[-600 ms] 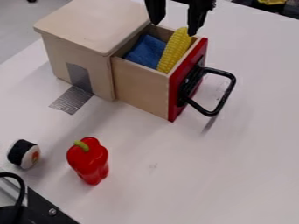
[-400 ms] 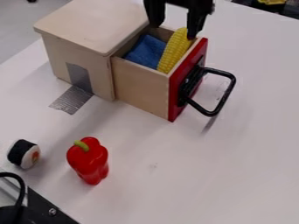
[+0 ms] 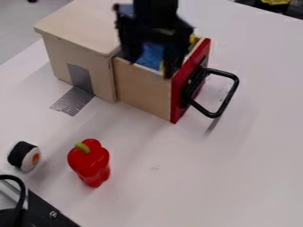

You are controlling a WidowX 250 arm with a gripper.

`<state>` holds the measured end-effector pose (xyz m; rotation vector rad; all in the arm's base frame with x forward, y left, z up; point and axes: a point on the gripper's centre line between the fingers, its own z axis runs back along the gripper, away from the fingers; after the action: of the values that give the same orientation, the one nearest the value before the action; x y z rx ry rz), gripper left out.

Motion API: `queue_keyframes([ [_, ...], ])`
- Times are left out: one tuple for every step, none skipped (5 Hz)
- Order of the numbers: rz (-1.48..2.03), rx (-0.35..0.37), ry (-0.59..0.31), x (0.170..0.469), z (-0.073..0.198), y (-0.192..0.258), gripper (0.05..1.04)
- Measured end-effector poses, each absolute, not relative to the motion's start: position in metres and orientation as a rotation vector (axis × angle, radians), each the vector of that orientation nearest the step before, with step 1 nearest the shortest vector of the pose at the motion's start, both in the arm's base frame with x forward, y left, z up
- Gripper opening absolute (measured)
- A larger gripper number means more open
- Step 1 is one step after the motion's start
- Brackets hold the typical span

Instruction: Put the red object on top of the desk

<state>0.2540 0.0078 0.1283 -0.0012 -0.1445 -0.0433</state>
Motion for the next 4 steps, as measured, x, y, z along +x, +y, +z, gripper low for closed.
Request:
queue_keyframes([
  [-0.087,0.007,-0.163,0.212,0.116,0.011,0.997],
  [-0.114,0.033,-0.115,0.186,0.091,0.018,0.997],
  [-0.095,0.047,-0.079,0.166,0.081,0.035,0.998],
  [-0.083,0.044,-0.094,0.16,0.074,0.046,0.998],
])
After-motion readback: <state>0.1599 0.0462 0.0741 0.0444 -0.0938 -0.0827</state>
